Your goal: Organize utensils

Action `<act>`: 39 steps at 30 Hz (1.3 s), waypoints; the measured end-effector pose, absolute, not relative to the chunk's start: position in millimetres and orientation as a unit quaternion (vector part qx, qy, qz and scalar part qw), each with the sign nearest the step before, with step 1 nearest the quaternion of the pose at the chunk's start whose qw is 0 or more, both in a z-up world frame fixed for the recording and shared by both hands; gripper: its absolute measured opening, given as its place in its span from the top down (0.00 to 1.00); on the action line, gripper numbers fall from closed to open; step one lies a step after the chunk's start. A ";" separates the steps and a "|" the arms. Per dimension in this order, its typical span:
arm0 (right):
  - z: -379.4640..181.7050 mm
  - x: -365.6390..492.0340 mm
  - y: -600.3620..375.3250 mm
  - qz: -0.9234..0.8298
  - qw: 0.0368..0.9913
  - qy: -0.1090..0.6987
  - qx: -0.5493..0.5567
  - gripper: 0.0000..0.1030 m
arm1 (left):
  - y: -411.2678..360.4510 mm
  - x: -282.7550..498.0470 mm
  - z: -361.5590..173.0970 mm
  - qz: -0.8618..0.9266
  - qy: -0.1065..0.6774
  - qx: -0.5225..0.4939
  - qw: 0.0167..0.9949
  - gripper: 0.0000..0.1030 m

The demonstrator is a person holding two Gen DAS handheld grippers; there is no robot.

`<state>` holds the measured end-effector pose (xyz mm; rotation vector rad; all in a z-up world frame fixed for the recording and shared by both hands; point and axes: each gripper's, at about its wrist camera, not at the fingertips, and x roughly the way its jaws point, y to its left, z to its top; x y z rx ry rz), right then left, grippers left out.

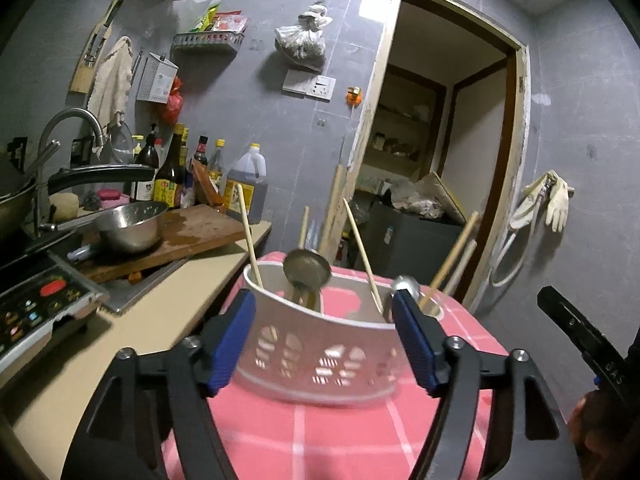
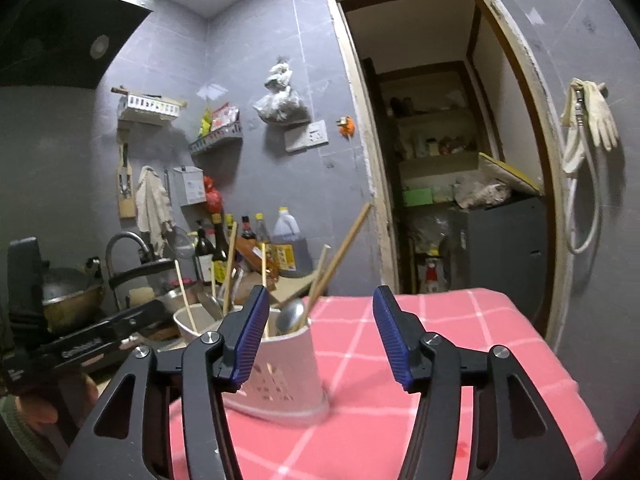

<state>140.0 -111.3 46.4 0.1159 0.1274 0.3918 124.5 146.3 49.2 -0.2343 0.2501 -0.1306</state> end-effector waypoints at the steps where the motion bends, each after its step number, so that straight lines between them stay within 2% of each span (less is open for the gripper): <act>1: 47.4 135.2 -114.3 0.193 0.977 0.070 0.057 0.35 | 142.7 120.1 49.1 -0.066 0.129 -0.112 0.983 0.31; 2: 47.9 132.5 -116.3 0.192 0.977 0.073 0.058 0.27 | 139.3 115.4 48.8 -0.068 0.133 -0.107 0.983 0.28; 4: 49.9 121.7 -121.5 0.188 0.977 0.078 0.055 0.22 | 131.8 104.4 47.4 -0.073 0.135 -0.094 0.984 0.17; 6: 50.0 115.2 -122.8 0.183 0.978 0.086 0.047 0.18 | 125.5 97.2 45.4 -0.079 0.138 -0.083 0.984 0.11; 11: 47.9 94.6 -132.1 0.166 0.980 0.100 0.039 0.05 | 113.2 76.7 40.8 -0.075 0.142 -0.064 0.985 0.07; 14: 46.7 81.2 -141.2 0.149 0.983 0.099 0.042 0.00 | 109.2 66.8 36.8 -0.066 0.146 -0.062 0.985 0.06; 39: 19.6 23.0 -155.5 0.070 0.992 0.103 0.011 0.00 | 90.9 9.4 1.9 -0.026 0.145 -0.026 0.989 0.04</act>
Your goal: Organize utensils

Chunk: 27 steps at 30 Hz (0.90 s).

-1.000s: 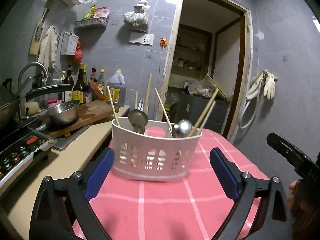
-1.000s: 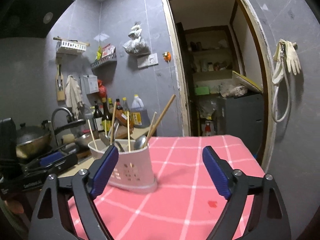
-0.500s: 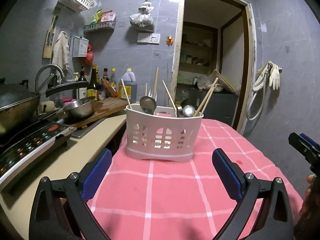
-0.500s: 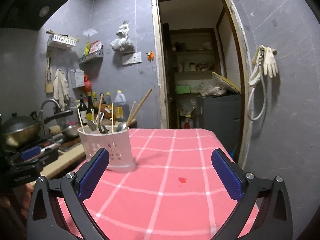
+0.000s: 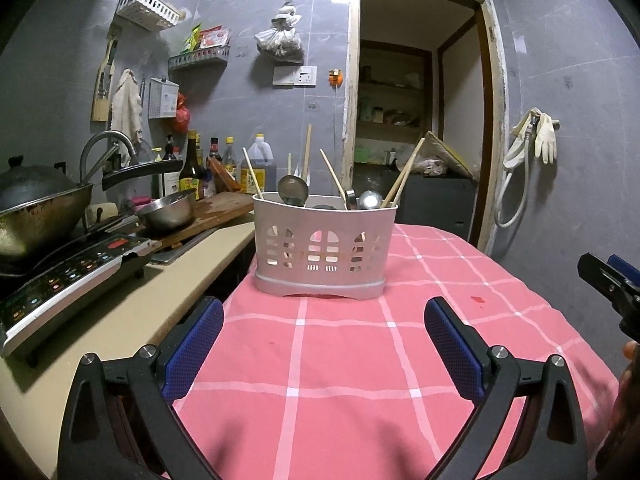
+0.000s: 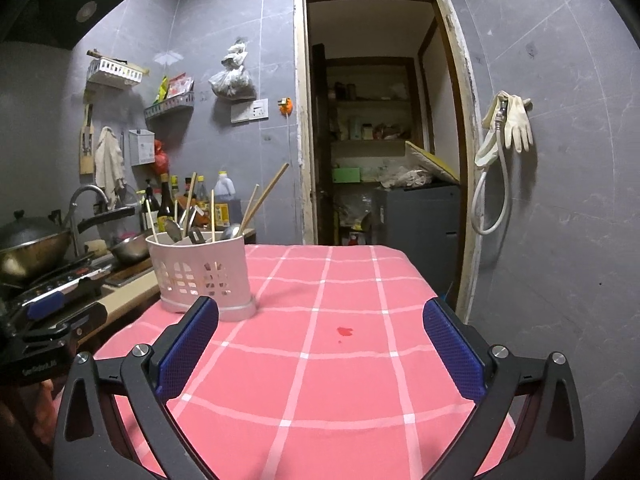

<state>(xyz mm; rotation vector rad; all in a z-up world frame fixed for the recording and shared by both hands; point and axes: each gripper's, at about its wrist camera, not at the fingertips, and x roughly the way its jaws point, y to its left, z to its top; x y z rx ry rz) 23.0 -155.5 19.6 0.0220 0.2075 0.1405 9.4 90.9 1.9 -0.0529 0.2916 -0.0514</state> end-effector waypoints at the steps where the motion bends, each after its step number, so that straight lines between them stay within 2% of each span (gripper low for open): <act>1: 19.5 23.2 -155.2 0.071 0.992 0.104 0.011 0.00 | 91.4 9.8 2.4 -0.025 0.144 -0.027 0.989 0.04; 27: 18.6 23.5 -156.6 0.069 0.992 0.106 0.013 0.00 | 92.8 9.8 5.2 -0.021 0.140 -0.026 0.990 0.04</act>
